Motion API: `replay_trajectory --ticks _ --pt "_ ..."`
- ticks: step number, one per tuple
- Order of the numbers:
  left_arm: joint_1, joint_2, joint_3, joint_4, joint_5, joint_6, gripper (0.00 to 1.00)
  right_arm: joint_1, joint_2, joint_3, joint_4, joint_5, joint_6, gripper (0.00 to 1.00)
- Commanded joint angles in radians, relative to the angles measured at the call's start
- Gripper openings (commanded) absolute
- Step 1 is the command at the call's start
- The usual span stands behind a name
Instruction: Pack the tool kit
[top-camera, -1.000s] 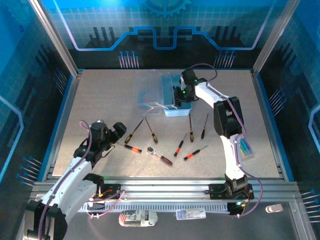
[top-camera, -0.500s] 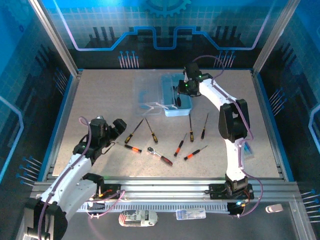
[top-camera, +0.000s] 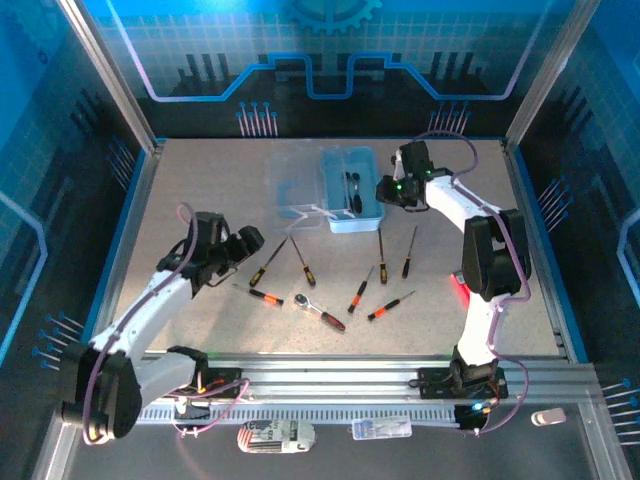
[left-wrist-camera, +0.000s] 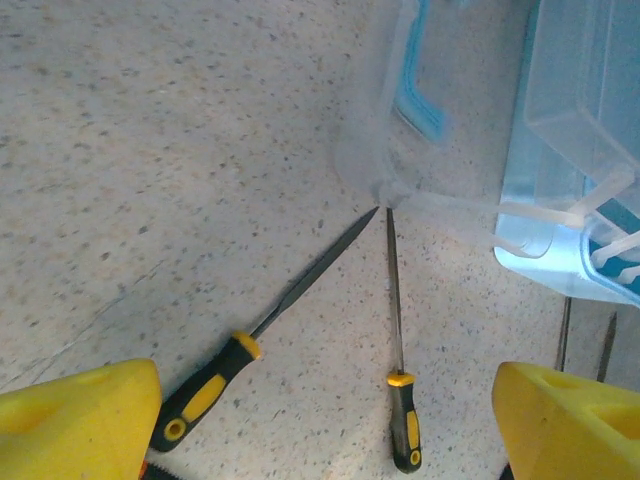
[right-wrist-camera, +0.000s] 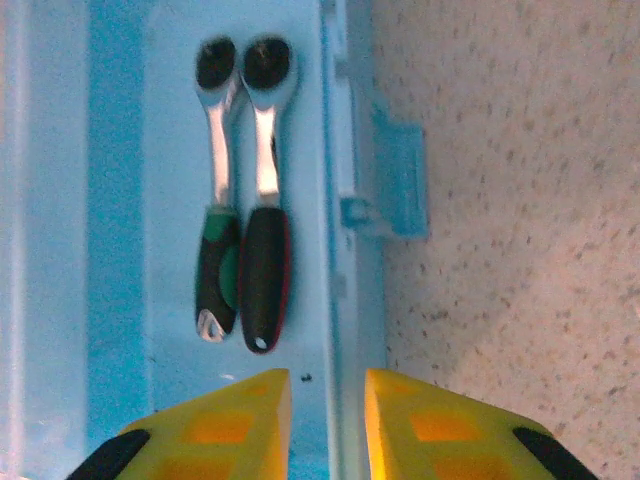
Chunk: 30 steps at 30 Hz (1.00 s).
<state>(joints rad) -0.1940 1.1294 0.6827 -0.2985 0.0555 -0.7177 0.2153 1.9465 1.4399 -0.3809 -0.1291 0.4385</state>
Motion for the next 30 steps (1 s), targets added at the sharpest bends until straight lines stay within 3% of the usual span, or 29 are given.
replay_trajectory --ticks 1,7,12,19,23,30 --pt "-0.053 0.077 0.061 -0.03 0.02 0.089 0.84 0.008 -0.025 -0.067 0.08 -0.07 0.021 0.27" --pt "-0.131 0.253 0.2 -0.147 -0.067 0.155 0.78 0.028 -0.042 -0.12 0.135 -0.122 0.044 0.28" --pt "-0.21 0.292 0.238 -0.192 -0.124 0.149 0.76 0.029 -0.055 -0.148 0.178 -0.195 0.077 0.3" --pt "-0.258 0.217 0.183 -0.175 -0.116 0.071 0.75 0.028 -0.185 -0.198 0.14 -0.094 0.052 0.37" --pt "-0.305 0.157 0.169 -0.208 -0.175 0.039 0.77 0.058 -0.301 -0.26 0.121 -0.014 0.027 0.38" --pt "-0.302 0.023 0.079 -0.156 -0.271 0.008 0.83 0.252 -0.482 -0.295 -0.038 0.209 -0.164 0.42"
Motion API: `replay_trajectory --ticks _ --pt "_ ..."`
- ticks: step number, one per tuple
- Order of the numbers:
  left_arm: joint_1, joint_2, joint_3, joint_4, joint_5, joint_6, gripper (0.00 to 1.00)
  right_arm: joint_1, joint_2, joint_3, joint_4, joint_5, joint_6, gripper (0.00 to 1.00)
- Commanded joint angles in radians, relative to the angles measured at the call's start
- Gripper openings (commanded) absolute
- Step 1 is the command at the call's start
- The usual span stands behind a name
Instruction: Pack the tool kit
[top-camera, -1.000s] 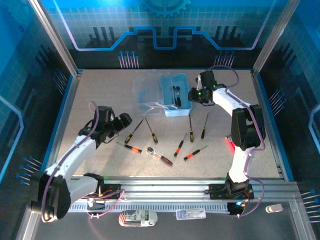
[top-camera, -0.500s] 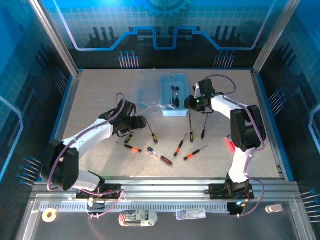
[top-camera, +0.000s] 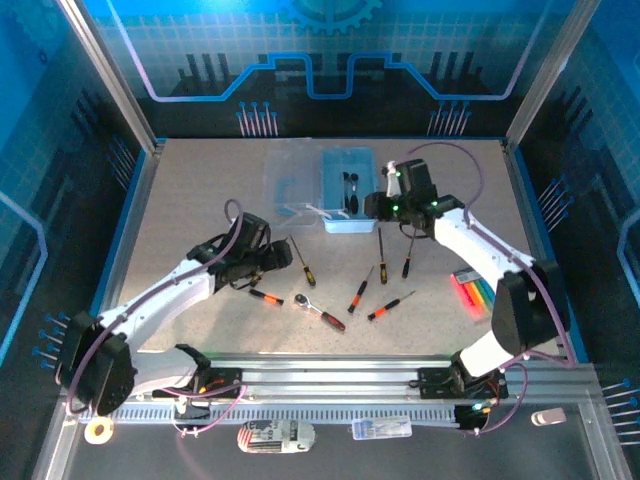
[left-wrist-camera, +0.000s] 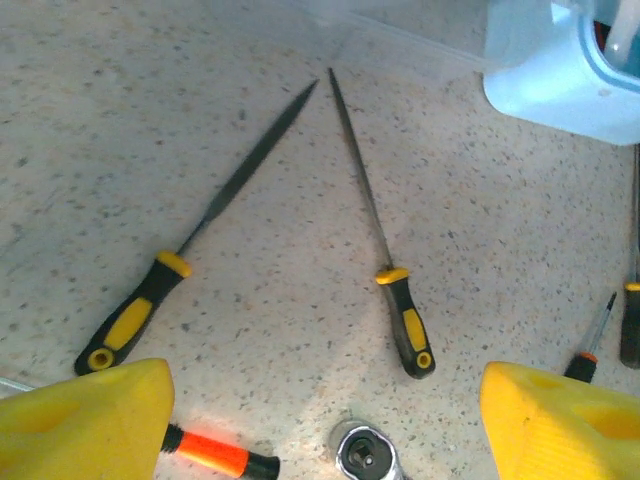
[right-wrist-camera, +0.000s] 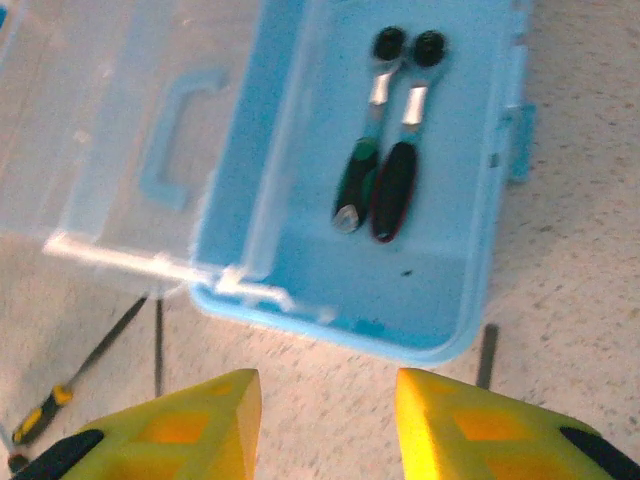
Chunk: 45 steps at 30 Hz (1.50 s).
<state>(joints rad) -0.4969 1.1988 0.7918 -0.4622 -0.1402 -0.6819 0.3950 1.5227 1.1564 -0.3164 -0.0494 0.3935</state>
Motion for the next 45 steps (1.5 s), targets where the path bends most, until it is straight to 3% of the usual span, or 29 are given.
replay_trajectory --ticks 1,5,9,14,19,27,30,32,45 --pt "0.002 -0.062 -0.037 0.009 -0.092 -0.029 0.85 0.104 -0.074 -0.014 -0.118 0.143 -0.133 0.42" --pt "0.05 -0.135 -0.092 0.036 -0.13 -0.049 0.89 0.286 -0.085 -0.035 -0.127 0.15 -0.173 0.43" --pt "0.141 -0.212 -0.169 0.077 -0.095 -0.112 0.94 0.446 -0.028 -0.034 -0.171 0.192 -0.22 0.42" --pt "0.222 -0.289 -0.259 0.116 -0.079 -0.186 0.99 0.589 0.065 -0.019 -0.22 0.218 -0.221 0.41" --pt "0.236 -0.324 -0.301 0.143 -0.091 -0.206 0.99 0.687 0.182 0.025 -0.277 0.221 -0.23 0.41" --pt "0.241 -0.314 -0.297 0.161 -0.07 -0.19 0.99 0.725 0.303 0.068 -0.31 0.248 -0.205 0.41" --pt "0.241 -0.311 -0.29 0.163 -0.052 -0.183 0.99 0.722 0.34 0.08 -0.309 0.261 -0.204 0.32" --pt "0.241 -0.308 -0.292 0.175 -0.042 -0.173 0.99 0.718 0.363 0.088 -0.304 0.274 -0.205 0.31" --pt "0.242 -0.314 -0.293 0.17 -0.035 -0.162 0.99 0.702 0.407 0.056 -0.295 0.314 -0.218 0.26"
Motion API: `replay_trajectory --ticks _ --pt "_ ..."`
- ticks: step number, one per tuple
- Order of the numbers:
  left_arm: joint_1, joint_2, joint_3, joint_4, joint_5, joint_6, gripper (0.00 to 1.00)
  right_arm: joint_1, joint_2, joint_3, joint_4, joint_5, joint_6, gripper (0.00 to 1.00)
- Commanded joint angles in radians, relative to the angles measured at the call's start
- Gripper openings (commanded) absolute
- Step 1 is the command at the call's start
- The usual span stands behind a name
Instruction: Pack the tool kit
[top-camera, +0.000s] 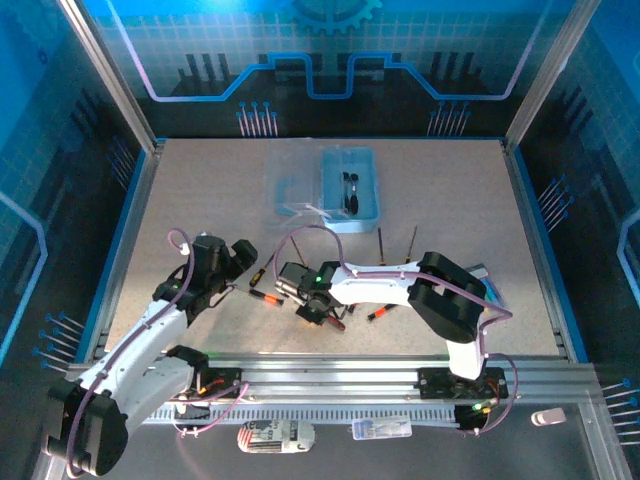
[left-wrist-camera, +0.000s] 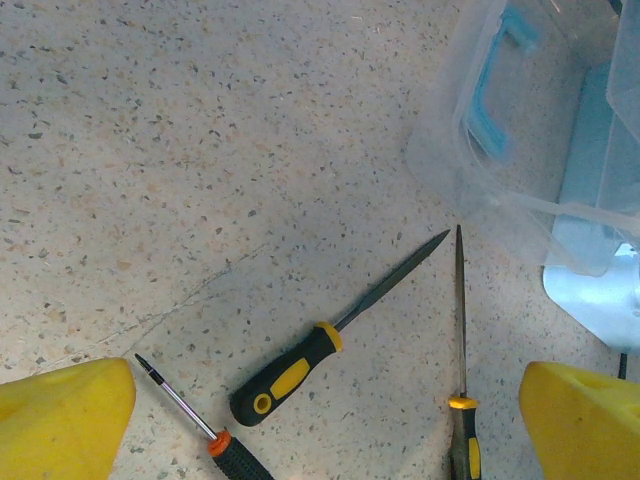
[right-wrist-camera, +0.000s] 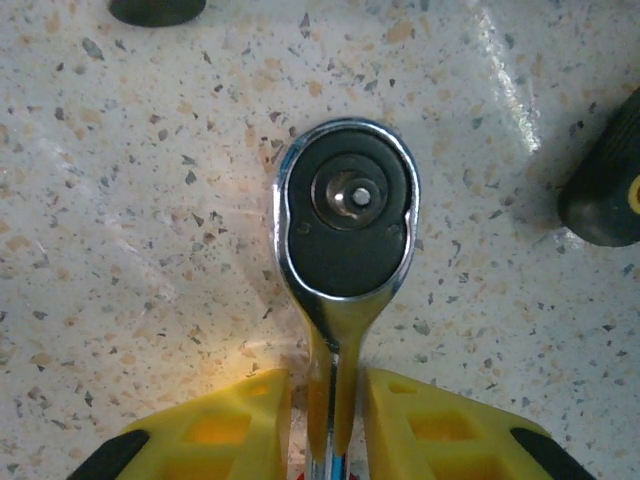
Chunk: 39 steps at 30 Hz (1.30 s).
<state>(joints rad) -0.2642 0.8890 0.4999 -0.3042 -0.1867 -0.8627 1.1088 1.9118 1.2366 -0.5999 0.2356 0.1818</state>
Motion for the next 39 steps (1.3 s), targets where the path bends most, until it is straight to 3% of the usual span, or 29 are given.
replay_trajectory --ticks 1,12,29,39 --pt "0.01 -0.003 -0.002 0.017 0.008 0.02 0.99 -0.013 0.019 -0.028 -0.005 0.031 -0.007 0.24" --pt "0.01 -0.002 0.005 0.005 0.001 0.018 0.99 -0.018 -0.036 -0.017 0.006 -0.018 -0.003 0.12" --pt "0.022 0.013 0.01 0.031 0.023 0.009 0.99 -0.023 -0.137 -0.036 0.048 0.025 -0.01 0.11" --pt "0.026 0.008 -0.006 0.039 0.03 -0.01 0.99 -0.078 -0.184 0.059 0.035 0.056 -0.007 0.11"
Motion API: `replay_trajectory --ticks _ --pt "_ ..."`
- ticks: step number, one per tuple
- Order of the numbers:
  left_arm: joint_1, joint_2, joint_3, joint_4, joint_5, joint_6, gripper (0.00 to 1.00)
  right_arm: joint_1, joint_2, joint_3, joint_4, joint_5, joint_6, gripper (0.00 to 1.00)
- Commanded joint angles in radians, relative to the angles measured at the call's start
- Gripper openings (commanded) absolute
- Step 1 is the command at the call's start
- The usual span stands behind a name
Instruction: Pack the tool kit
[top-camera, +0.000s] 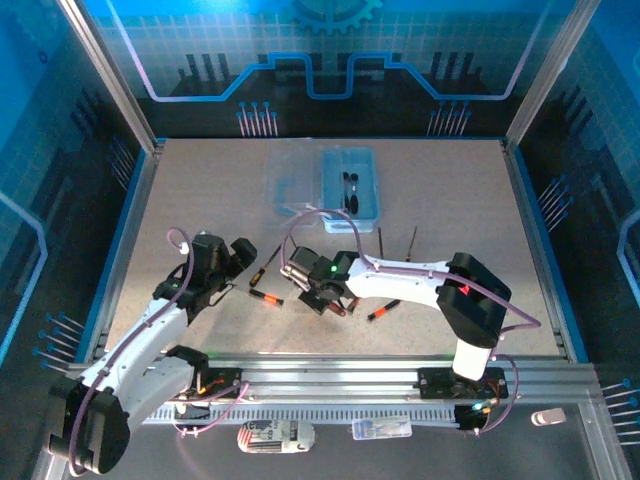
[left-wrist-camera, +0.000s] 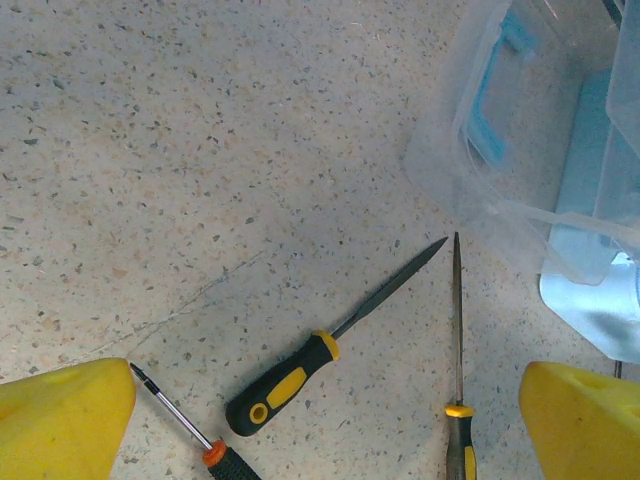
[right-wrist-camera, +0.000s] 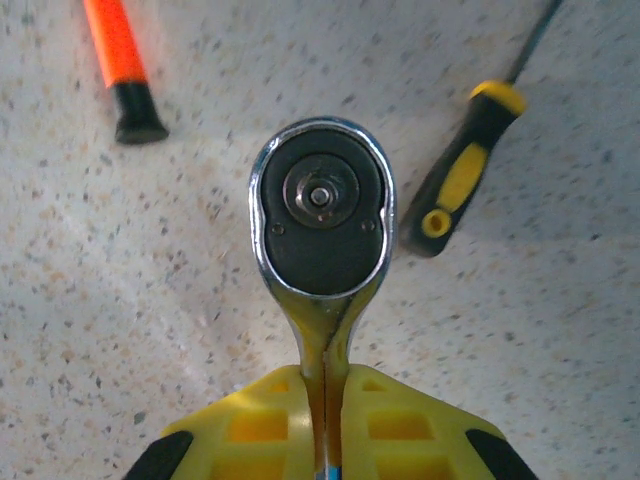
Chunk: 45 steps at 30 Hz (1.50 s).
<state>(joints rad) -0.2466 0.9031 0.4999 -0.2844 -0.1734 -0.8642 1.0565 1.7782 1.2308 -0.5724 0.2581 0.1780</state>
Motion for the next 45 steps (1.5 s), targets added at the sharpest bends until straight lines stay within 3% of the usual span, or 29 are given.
replay_trajectory --ticks 1,11,23,34,45 --pt "0.009 -0.007 -0.01 0.026 0.023 -0.012 0.99 -0.035 -0.052 0.082 0.006 0.035 -0.007 0.11" --pt "0.01 -0.021 -0.027 0.043 0.041 -0.001 0.99 -0.168 -0.089 0.214 -0.006 0.038 -0.046 0.11" --pt "0.01 -0.069 -0.064 0.078 0.096 -0.01 0.99 -0.426 -0.038 0.354 -0.001 -0.031 -0.028 0.12" --pt "0.009 -0.094 -0.082 0.089 0.148 -0.015 0.99 -0.619 0.249 0.645 -0.03 -0.071 0.042 0.11" --pt "0.009 -0.14 -0.09 0.067 0.169 -0.017 0.99 -0.658 0.586 0.951 -0.14 -0.013 0.112 0.11"
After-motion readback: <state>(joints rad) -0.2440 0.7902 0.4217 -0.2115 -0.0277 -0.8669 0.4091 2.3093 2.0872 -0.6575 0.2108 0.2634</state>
